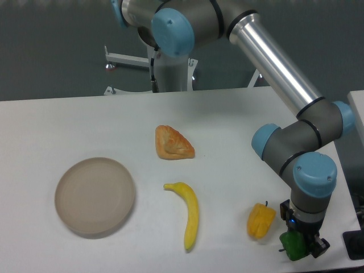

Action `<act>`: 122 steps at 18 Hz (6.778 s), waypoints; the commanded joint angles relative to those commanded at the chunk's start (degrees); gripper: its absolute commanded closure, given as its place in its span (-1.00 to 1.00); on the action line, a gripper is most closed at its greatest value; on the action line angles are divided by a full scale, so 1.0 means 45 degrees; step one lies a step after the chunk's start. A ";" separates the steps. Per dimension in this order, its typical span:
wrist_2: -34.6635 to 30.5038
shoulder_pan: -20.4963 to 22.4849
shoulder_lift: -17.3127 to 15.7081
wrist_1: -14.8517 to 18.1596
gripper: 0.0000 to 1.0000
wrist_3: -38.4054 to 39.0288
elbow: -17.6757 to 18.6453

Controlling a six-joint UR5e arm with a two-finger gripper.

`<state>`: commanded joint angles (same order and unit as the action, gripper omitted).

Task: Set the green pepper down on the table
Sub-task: 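Carry the held green pepper up and across the table toward the pastry, then lower the green pepper onto the table beside the pastry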

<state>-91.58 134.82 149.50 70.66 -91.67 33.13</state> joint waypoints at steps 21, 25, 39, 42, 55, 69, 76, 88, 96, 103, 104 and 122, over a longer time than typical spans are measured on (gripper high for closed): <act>0.1384 0.0936 -0.4216 0.0743 0.12 -0.0195 0.5249; 0.2069 0.1464 -0.5252 0.0586 0.12 -0.1775 0.7028; 0.2246 0.1758 -0.7696 -0.2421 0.12 -0.2286 1.2850; 0.2265 0.1797 -0.7754 -0.2654 0.13 -0.2168 1.3318; 0.2696 0.1719 -0.7949 -0.3047 0.12 0.0019 1.3730; 0.1855 0.1621 -0.7910 -0.3027 0.10 0.0078 1.3808; 0.1855 0.1602 -0.7852 -0.3027 0.10 0.0097 1.3828; 0.1855 0.1544 -0.7793 -0.3027 0.02 0.0137 1.3789; 0.1875 0.1543 -0.7793 -0.3027 -0.01 0.0117 1.3789; 0.1856 0.1543 -0.7774 -0.3027 -0.06 0.0117 1.3770; 0.1855 0.1543 -0.7774 -0.3027 -0.06 0.0117 1.3770; 0.1875 0.1523 -0.7735 -0.3086 -0.34 0.0097 1.3809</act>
<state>-83.14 141.68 114.70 56.78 -91.23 95.27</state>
